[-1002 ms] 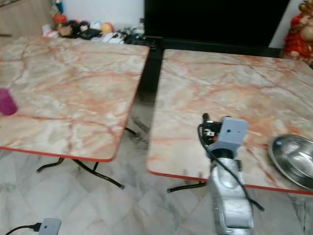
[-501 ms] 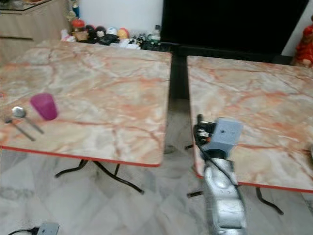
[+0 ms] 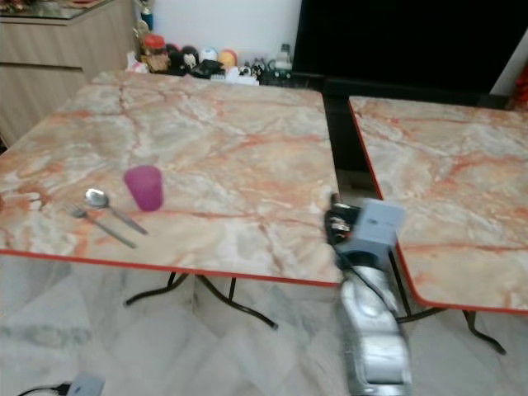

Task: Setting the table

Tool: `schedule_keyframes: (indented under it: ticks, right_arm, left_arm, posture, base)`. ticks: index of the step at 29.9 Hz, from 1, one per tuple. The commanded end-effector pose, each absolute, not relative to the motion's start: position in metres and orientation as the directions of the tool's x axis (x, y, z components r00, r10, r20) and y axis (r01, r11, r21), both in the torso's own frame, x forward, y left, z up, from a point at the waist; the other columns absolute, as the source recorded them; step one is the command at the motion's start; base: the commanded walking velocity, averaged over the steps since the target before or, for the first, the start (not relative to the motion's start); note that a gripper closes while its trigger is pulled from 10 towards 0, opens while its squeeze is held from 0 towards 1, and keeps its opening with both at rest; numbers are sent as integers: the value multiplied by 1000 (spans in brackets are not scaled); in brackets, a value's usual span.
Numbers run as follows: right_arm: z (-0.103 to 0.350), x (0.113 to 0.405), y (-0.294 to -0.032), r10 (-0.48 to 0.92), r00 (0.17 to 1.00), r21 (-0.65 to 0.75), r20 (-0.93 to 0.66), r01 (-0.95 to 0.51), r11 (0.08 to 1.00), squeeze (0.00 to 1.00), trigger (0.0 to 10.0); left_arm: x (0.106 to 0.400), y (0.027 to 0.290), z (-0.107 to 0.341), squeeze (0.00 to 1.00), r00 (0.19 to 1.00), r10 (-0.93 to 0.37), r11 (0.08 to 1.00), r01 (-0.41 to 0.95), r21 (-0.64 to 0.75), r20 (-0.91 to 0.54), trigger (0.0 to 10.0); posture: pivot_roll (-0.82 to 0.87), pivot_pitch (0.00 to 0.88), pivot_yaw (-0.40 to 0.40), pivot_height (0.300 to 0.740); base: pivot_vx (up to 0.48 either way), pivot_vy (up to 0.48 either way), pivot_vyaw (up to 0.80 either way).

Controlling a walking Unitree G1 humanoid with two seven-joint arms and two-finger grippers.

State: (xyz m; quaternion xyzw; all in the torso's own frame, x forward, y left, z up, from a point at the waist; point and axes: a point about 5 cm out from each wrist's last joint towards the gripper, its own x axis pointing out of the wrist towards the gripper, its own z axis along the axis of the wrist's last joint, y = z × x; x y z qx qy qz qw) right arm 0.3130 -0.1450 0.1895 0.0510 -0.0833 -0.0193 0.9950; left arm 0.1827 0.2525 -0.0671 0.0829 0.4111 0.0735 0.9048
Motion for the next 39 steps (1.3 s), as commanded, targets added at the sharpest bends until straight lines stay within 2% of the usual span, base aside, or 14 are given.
schedule_keyframes:
  ticks: [1,30,39]
  right_arm:
    - [187,311,-156,-84,985,98,152,70,993,0,10000]
    - [189,313,-155,-90,984,106,155,74,992,0,10000]
    - [189,314,-155,-90,984,106,156,74,992,0,10000]
  left_arm:
    - [172,247,-74,0,615,192,978,-53,204,-765,10000]
    - [170,248,-75,0,608,203,977,-70,202,-768,10000]
    - [171,247,-75,0,621,192,979,-68,191,-760,10000]
  posture:
    - [11,128,-26,740]
    - [20,149,-23,740]
    - [21,151,-24,740]
  base:
    - [0,480,0]
    - [0,480,0]
    - [0,53,0]
